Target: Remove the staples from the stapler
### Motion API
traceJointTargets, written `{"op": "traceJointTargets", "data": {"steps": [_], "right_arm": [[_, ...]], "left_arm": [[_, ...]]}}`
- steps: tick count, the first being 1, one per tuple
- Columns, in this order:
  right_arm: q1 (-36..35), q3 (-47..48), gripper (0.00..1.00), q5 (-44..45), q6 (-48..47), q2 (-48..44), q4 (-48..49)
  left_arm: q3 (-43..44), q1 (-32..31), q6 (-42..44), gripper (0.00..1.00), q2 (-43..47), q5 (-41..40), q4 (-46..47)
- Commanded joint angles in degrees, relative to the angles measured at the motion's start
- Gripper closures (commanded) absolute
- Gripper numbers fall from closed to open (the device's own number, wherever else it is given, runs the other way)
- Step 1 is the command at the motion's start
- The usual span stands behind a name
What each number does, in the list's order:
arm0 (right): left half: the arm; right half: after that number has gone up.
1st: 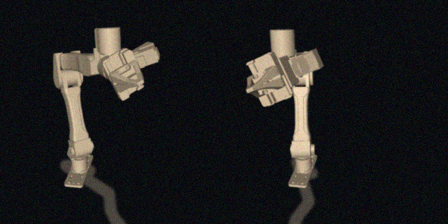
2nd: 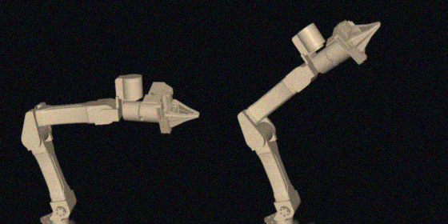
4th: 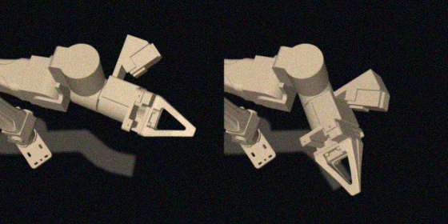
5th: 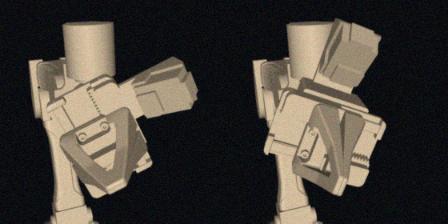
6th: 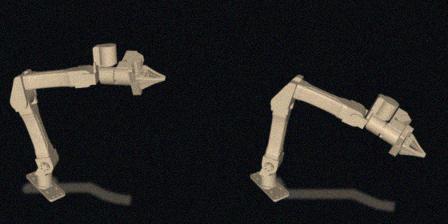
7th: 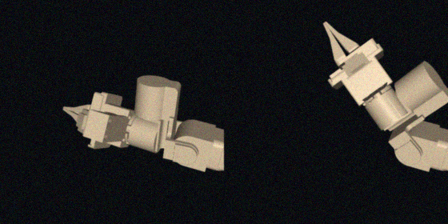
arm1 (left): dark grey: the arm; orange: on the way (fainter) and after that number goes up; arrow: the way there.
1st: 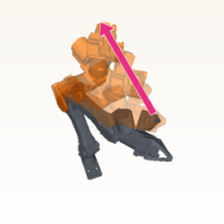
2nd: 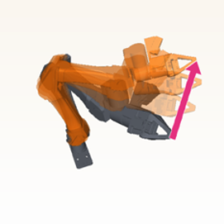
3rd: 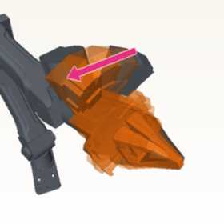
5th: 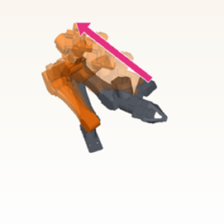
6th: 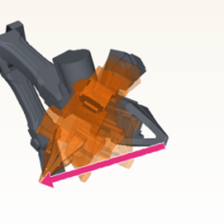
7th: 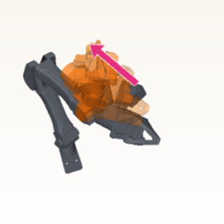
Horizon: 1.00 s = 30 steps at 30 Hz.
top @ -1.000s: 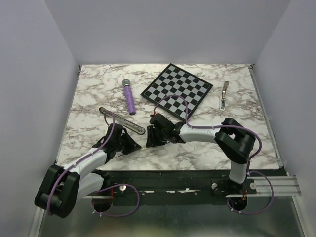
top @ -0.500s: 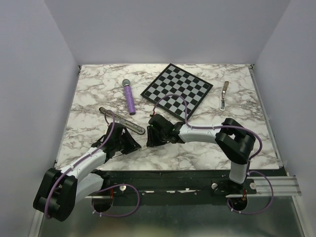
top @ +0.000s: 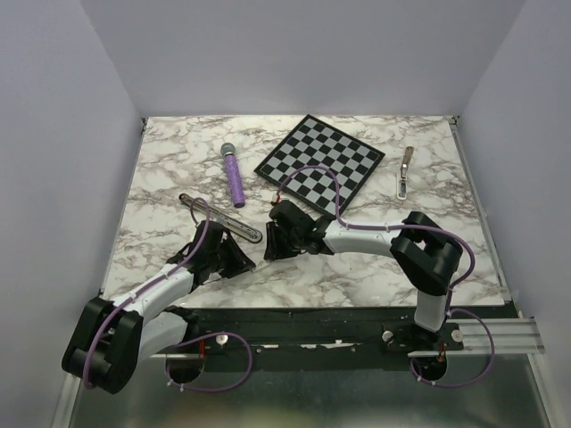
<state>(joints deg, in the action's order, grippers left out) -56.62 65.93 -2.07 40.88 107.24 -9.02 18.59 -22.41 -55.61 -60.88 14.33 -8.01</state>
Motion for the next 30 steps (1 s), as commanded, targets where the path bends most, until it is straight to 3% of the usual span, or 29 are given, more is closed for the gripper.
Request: {"op": "traceJointTargets", "data": {"steps": [1, 18, 30], "right_arm": [[-0.1, -1.2, 0.6, -0.7, -0.2, 1.0, 0.6], [-0.1, 0.3, 0.62, 0.1, -3.0, 3.4, 0.1], [0.0, 1.6, 0.59, -0.6, -3.1, 2.1, -0.5]], "left_arm": [[0.8, -0.3, 0.4, 0.66, -0.7, -0.1, 1.3], [0.7, -0.3, 0.6, 0.66, -0.6, -0.9, 0.3], [4.3, -0.3, 3.0, 0.59, 4.7, -4.4, -8.4]]}}
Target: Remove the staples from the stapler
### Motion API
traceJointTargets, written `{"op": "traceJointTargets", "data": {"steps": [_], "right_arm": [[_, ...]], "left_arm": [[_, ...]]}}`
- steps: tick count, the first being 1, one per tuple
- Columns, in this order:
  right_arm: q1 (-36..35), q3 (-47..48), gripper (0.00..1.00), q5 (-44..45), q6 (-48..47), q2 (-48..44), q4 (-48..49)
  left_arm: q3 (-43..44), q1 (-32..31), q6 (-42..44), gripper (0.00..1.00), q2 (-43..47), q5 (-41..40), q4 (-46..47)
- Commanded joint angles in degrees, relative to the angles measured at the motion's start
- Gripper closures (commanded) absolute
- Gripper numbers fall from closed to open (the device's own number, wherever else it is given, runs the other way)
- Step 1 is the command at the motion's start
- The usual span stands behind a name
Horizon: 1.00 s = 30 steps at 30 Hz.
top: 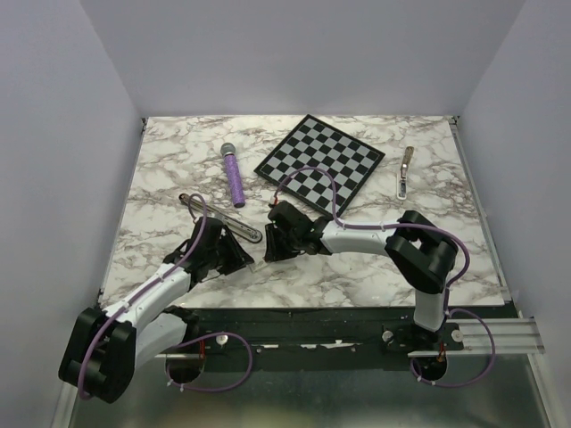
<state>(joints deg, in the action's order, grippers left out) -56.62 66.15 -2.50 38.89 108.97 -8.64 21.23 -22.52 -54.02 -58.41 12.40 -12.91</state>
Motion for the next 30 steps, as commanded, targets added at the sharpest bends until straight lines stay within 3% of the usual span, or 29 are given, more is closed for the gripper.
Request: {"op": "traceJointTargets", "data": {"steps": [1, 24, 30], "right_arm": [[-0.1, 1.3, 0.58, 0.0, -1.1, 0.2, -0.8], [-0.1, 3.2, 0.57, -2.7, -2.2, 3.1, -0.3], [-0.1, 1.4, 0.63, -6.2, -1.2, 2.1, 3.4]], "left_arm": [[1.4, -0.2, 1.2, 0.59, 2.4, -2.4, -3.2], [-1.9, -0.2, 0.8, 0.65, -1.8, -1.3, 2.6], [-2.5, -0.2, -0.4, 0.77, -2.0, 0.2, 5.4]]}}
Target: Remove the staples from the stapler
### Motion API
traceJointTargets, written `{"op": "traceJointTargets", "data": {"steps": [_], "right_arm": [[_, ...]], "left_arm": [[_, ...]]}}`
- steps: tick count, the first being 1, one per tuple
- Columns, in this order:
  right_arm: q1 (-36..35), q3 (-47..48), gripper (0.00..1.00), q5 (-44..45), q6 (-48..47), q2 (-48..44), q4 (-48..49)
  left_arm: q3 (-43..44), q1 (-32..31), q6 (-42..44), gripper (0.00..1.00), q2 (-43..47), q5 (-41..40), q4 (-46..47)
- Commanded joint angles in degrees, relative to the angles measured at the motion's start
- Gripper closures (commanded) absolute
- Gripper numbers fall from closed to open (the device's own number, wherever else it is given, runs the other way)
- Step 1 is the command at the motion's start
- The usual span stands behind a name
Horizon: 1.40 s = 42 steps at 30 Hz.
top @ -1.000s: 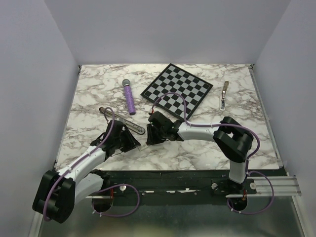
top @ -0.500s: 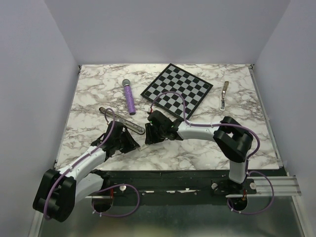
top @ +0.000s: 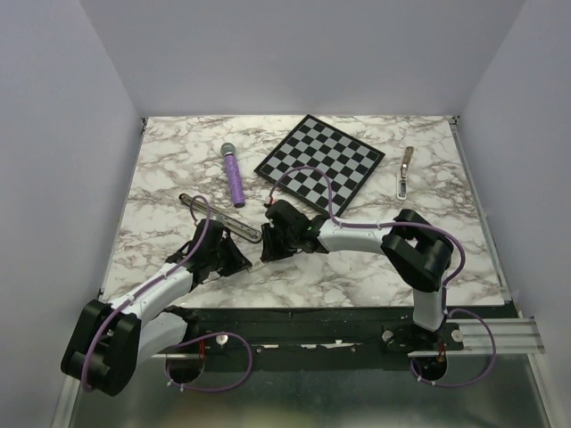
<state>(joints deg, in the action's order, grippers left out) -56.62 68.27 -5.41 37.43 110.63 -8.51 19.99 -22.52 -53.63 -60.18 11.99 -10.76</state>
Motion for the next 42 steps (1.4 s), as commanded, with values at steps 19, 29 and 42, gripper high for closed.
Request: {"op": "traceJointTargets", "data": {"steps": [19, 29, 42], "right_arm": [[-0.2, -1.5, 0.41, 5.1, -3.0, -6.2, -0.8], [-5.0, 7.0, 0.0, 15.2, -6.1, -1.6, -10.5], [-8.9, 17.3, 0.0, 19.8, -6.8, 6.5, -19.2]], "left_arm": [[2.9, -0.1, -1.0, 0.45, 4.5, -1.5, -6.5], [15.6, 12.8, 9.9, 0.15, 4.8, -4.9, -20.6], [19.9, 28.0, 14.4, 0.01, 6.8, -2.6, -24.1]]}}
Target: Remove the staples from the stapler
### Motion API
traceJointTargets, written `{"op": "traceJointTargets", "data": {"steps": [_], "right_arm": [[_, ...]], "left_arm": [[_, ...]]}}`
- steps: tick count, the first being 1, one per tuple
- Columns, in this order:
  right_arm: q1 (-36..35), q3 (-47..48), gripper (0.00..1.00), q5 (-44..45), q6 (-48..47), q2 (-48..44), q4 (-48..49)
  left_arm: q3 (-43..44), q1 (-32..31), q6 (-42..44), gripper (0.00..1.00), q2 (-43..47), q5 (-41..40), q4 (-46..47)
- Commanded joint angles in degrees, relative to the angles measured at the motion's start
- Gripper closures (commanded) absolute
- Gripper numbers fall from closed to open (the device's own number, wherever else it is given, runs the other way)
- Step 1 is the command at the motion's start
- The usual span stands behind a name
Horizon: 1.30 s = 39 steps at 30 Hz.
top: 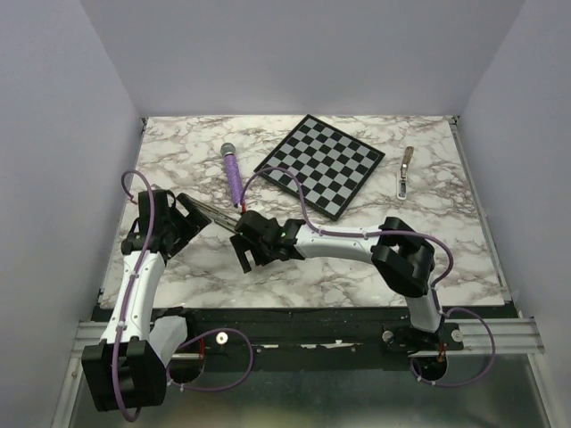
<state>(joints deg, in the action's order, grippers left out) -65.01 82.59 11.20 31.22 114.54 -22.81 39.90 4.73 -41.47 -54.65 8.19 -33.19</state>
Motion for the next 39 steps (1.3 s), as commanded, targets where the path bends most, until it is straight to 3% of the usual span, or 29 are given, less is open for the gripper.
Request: {"op": "traceJointTargets", "data": {"steps": [1, 27, 39], "right_arm": [[-0.6, 3.2, 0.0, 3.4, -0.5, 2.8, -5.1], [-2.0, 7.5, 0.0, 2.9, 0.9, 7.8, -9.1], [-2.5, 8.3, 0.15, 3.2, 0.8, 8.2, -10.6]], "left_arm": [[0.0, 0.8, 2.3, 0.01, 1.4, 2.0, -1.2], [-0.7, 0.8, 3.2, 0.01, 0.9, 4.7, 0.4], [-0.8, 0.8, 3.2, 0.01, 1.0, 5.2, 0.5]]}}
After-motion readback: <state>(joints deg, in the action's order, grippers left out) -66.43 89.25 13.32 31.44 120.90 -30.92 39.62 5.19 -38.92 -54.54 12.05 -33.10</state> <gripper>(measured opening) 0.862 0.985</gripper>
